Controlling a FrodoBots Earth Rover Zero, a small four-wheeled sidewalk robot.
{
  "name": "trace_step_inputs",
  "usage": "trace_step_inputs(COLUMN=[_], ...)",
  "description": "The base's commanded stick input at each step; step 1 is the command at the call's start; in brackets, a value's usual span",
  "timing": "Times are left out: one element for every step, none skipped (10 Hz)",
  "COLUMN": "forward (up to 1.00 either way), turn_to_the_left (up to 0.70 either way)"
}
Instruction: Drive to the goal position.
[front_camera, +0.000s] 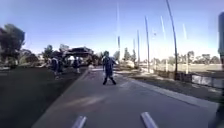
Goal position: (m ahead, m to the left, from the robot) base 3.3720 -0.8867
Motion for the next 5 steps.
trace_step_inputs(forward=[0.31, 0.25, 0.16, 0.07, 0.0], turn_to_the_left=[-0.63, -0.51, -0.33, -0.56, -1.0])
